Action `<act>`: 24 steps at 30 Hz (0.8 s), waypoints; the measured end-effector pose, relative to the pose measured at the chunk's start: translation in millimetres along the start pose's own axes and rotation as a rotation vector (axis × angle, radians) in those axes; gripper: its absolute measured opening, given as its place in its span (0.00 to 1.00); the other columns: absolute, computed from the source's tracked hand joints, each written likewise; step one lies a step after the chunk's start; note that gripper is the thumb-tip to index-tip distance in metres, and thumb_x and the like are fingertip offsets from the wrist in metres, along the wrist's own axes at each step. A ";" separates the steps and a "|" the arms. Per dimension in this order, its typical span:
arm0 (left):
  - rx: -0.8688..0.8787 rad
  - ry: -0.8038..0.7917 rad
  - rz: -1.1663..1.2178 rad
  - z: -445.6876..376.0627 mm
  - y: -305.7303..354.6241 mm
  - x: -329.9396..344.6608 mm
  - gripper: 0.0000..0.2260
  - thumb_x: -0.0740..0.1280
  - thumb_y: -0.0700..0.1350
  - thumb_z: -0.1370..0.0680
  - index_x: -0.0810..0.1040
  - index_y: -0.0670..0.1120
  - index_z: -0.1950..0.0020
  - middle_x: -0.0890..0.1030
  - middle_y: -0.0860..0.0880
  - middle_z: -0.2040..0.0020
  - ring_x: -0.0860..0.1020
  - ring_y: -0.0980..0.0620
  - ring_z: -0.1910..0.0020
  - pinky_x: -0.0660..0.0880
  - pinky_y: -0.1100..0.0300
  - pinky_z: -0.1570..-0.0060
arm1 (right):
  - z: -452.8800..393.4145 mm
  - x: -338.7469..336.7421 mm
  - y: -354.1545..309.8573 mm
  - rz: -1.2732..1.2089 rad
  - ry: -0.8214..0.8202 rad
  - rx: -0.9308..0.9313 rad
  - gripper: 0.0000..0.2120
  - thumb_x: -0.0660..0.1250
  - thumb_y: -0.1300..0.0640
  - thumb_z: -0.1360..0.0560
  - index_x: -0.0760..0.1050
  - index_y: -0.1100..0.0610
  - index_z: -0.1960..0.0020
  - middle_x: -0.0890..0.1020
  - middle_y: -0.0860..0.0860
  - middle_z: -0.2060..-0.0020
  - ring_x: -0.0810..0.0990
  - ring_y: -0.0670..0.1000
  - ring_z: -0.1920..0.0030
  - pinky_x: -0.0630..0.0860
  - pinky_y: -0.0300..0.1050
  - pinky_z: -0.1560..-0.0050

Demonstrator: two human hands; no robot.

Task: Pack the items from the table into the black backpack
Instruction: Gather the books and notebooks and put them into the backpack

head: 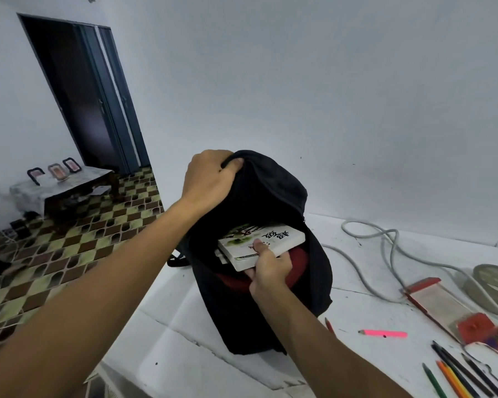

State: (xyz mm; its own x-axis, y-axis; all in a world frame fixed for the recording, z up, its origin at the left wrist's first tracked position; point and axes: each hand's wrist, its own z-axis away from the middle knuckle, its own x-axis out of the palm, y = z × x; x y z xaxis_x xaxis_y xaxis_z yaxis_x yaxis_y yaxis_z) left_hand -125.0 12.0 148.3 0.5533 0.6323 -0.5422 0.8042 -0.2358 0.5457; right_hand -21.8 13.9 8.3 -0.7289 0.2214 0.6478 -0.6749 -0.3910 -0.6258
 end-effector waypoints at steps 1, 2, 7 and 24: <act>0.006 -0.011 0.019 1.9 0.2 0.2 0.15 0.63 0.47 0.23 0.73 0.42 0.68 0.71 0.51 0.73 0.68 0.52 0.71 0.63 0.56 0.67 | -5.4 6.8 3.9 -0.017 0.003 0.017 0.16 0.69 0.68 0.27 0.74 0.56 0.41 0.82 0.56 0.53 0.82 0.56 0.56 0.81 0.52 0.62; 0.008 -0.023 0.041 3.8 1.0 0.6 0.15 0.64 0.47 0.23 0.74 0.41 0.67 0.71 0.51 0.73 0.68 0.52 0.71 0.63 0.55 0.66 | -12.0 13.4 8.4 -0.037 0.009 0.026 0.16 0.68 0.69 0.26 0.74 0.56 0.41 0.82 0.56 0.53 0.82 0.55 0.57 0.81 0.53 0.61; 0.030 -0.085 0.132 11.4 6.4 -2.4 0.16 0.64 0.46 0.24 0.73 0.37 0.67 0.70 0.45 0.73 0.68 0.53 0.72 0.63 0.56 0.67 | -46.4 47.0 36.0 -0.025 0.080 -0.034 0.19 0.69 0.68 0.28 0.75 0.53 0.41 0.82 0.57 0.48 0.81 0.59 0.50 0.79 0.61 0.48; -0.099 -0.068 0.081 15.5 -27.3 14.2 0.15 0.65 0.46 0.23 0.77 0.39 0.65 0.76 0.50 0.71 0.73 0.52 0.70 0.68 0.54 0.66 | -101.4 20.1 1.7 1.266 -0.268 -0.103 0.06 0.65 0.57 0.23 0.71 0.60 0.53 0.76 0.53 0.65 0.78 0.49 0.72 0.78 0.41 0.73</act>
State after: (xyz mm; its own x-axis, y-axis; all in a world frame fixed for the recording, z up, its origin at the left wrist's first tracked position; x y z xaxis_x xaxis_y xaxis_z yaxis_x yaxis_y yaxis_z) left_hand -135.7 15.9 115.8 0.6316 0.5616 -0.5345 0.7329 -0.2077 0.6479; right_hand -49.3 108.2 -23.8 -0.8254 -0.4384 -0.3558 0.4473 -0.1232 -0.8859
